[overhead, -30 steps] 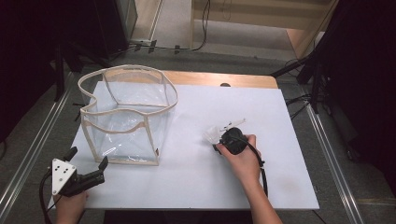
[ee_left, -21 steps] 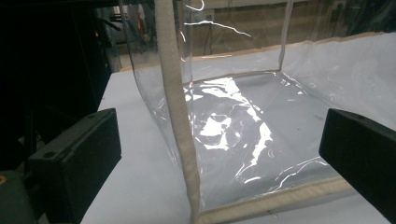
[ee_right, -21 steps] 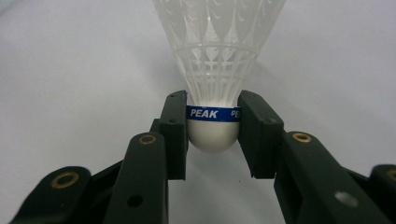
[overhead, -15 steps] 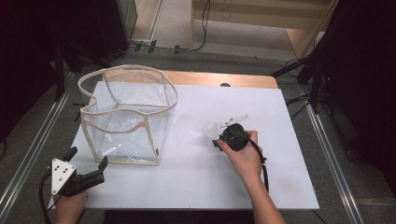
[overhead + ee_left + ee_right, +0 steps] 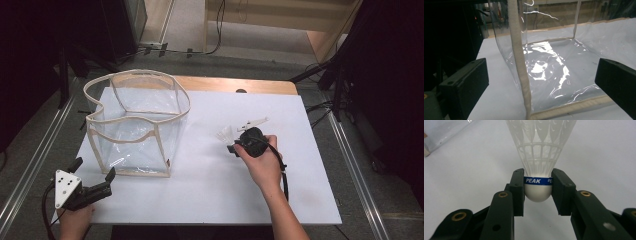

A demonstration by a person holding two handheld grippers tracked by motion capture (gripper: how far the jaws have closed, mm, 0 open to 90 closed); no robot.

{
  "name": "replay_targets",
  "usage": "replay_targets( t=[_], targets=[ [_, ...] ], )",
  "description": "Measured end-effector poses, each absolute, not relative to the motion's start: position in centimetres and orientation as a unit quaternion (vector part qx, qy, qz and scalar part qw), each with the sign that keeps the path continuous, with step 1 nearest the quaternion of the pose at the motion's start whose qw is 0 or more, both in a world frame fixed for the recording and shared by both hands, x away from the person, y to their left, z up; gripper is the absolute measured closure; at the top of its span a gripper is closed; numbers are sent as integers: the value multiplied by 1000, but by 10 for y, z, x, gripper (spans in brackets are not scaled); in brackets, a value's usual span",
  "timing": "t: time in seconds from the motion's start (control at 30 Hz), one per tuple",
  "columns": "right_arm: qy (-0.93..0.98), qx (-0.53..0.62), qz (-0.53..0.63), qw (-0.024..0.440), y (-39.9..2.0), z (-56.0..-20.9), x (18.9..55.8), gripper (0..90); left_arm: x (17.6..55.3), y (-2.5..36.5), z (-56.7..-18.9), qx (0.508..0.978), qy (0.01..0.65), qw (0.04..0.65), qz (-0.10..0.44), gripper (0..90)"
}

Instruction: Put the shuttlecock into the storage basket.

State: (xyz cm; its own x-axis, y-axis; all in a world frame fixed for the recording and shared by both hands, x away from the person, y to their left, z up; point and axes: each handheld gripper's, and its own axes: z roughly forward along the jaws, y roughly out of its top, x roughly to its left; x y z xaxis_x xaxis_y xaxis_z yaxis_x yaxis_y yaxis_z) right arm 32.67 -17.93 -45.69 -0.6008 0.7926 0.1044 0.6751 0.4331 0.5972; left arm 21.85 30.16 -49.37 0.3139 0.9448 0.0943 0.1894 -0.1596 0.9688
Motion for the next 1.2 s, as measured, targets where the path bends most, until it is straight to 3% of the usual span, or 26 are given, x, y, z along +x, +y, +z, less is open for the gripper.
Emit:
replay_targets(
  t=[1.2],
  targets=[
    [825,421,361,106,-177,-414,339,628,218,305,-493,645,433,495,389,0]
  ],
)
